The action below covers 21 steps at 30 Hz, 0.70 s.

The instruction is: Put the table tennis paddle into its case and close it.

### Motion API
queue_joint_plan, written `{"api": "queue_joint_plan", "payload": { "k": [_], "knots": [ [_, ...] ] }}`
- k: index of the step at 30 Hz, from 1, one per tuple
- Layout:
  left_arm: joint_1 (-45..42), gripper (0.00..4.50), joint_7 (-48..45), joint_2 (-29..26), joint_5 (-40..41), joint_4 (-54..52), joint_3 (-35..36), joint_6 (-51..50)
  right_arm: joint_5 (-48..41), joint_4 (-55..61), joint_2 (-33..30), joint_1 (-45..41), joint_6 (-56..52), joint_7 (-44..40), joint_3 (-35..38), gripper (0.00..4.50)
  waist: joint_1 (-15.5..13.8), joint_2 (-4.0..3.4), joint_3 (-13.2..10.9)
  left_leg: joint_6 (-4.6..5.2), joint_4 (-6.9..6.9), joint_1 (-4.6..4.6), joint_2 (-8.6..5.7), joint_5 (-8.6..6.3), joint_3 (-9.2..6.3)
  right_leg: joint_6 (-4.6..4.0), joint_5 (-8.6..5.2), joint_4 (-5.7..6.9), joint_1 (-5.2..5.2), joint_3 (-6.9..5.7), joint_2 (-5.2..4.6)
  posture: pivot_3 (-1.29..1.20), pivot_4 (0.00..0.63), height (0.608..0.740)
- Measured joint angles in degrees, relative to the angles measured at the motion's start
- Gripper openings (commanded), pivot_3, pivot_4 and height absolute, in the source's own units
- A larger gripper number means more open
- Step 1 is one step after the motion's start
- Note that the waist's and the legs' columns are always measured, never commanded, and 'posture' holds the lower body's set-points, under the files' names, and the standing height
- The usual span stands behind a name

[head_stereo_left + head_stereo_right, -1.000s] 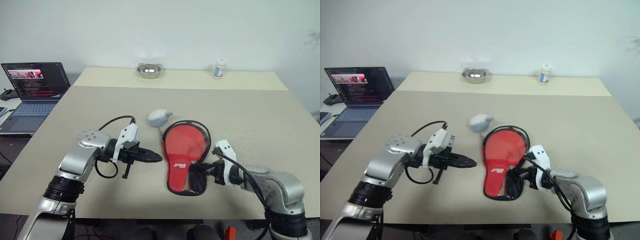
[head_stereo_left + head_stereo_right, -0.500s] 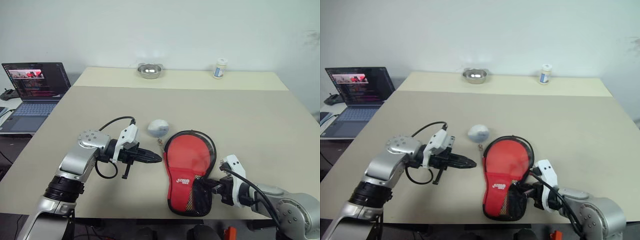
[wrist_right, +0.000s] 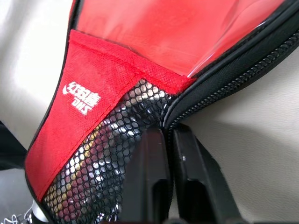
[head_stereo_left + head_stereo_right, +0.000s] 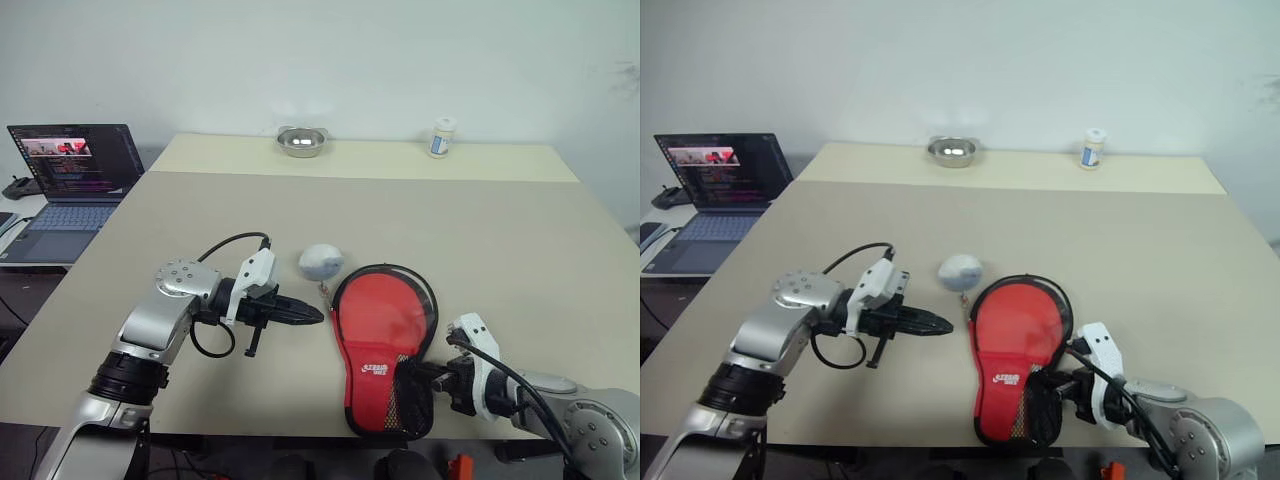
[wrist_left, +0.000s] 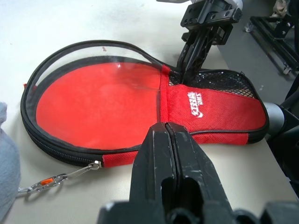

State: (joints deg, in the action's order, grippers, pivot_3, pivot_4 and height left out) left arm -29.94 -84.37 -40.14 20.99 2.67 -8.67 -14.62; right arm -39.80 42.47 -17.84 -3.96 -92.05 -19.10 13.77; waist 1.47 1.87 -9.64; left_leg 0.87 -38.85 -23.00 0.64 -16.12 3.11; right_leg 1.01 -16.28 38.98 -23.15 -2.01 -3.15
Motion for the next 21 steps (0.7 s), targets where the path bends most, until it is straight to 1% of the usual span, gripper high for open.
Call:
{"api": "queue_joint_plan", "payload": {
  "k": [3, 5, 10, 12, 14, 16, 19, 21],
  "knots": [
    [0.0, 0.0, 0.3, 0.3, -0.1, 0.1, 0.0, 0.1, -1.5, 0.2, -1.3, 0.1, 0.0, 0.2, 0.7, 2.07, 0.0, 0.0, 0.0, 0.0, -0.01, 0.0, 0.0, 0.0, 0.0, 0.0, 0.0, 0.0, 0.0, 0.0, 0.0, 0.0, 0.15, 0.74],
    [0.0, 0.0, 0.7, 0.7, -0.1, 0.2, 0.0, 0.2, -2.9, 1.2, -3.8, 0.3, 0.0, -0.7, 0.7, 2.74, 0.0, 0.0, 0.0, 0.0, -0.01, -0.01, -0.01, 0.0, -0.01, 0.0, 0.0, -0.01, 0.01, -0.01, 0.0, 0.0, 0.15, 0.74],
    [0.0, 0.0, 1.7, 1.1, -0.1, 0.2, 0.0, 0.2, -6.2, 6.1, -15.2, 0.7, 0.0, -5.1, 0.9, 4.46, 0.0, 0.0, 0.0, 0.01, -0.01, 0.0, -0.01, -0.01, -0.03, 0.01, 0.0, -0.01, 0.02, -0.02, 0.0, 0.0, 0.15, 0.74],
    [0.0, 0.0, 2.3, 1.1, -0.1, 0.3, 0.0, 0.0, -8.5, 8.3, -20.3, 0.2, 0.7, -8.5, 0.9, 4.49, -0.1, 0.01, 0.0, 0.01, -0.03, 0.0, 0.01, -0.01, -0.06, 0.01, 0.0, -0.01, 0.03, -0.06, 0.03, 0.0, 0.15, 0.74],
    [0.0, 0.0, 3.0, 1.2, 0.1, 0.3, 0.1, -1.1, -9.8, 9.1, -25.5, -1.0, 3.8, -12.4, 0.8, 4.49, 0.0, 0.04, 0.0, 0.02, -0.04, 0.03, -0.01, -0.01, -0.06, 0.02, 0.0, -0.01, 0.06, -0.05, 0.03, 0.0, 0.15, 0.74],
    [-0.3, 0.0, 4.5, 1.6, 0.3, 1.1, 0.2, -2.8, -10.1, 7.3, -26.2, -6.3, 8.5, -14.8, 0.8, 4.49, 0.3, 0.08, -0.1, 0.02, -0.05, 0.06, 0.0, -0.01, -0.05, 0.05, 0.03, -0.01, 0.07, -0.03, 0.05, 0.0, 0.15, 0.74],
    [-1.2, 0.61, 6.1, 2.1, 0.4, 2.0, 0.5, -4.5, -9.3, 2.0, -22.8, -14.1, 14.2, -14.3, -1.1, 4.5, 0.2, 0.11, -0.1, 0.02, -0.05, 0.06, 0.02, 0.0, -0.09, 0.05, 0.03, 0.02, 0.07, -0.07, 0.07, 0.0, 0.15, 0.74],
    [-1.8, 1.33, 6.3, 2.1, 0.7, 2.2, 0.8, -5.1, -6.6, -2.1, -18.4, -17.5, 18.1, -12.3, -5.2, 4.5, 0.2, 0.11, -0.1, 0.01, -0.06, 0.03, 0.02, 0.0, -0.09, 0.05, 0.04, 0.02, 0.06, -0.06, 0.06, 0.0, 0.15, 0.74]
  ]
}}
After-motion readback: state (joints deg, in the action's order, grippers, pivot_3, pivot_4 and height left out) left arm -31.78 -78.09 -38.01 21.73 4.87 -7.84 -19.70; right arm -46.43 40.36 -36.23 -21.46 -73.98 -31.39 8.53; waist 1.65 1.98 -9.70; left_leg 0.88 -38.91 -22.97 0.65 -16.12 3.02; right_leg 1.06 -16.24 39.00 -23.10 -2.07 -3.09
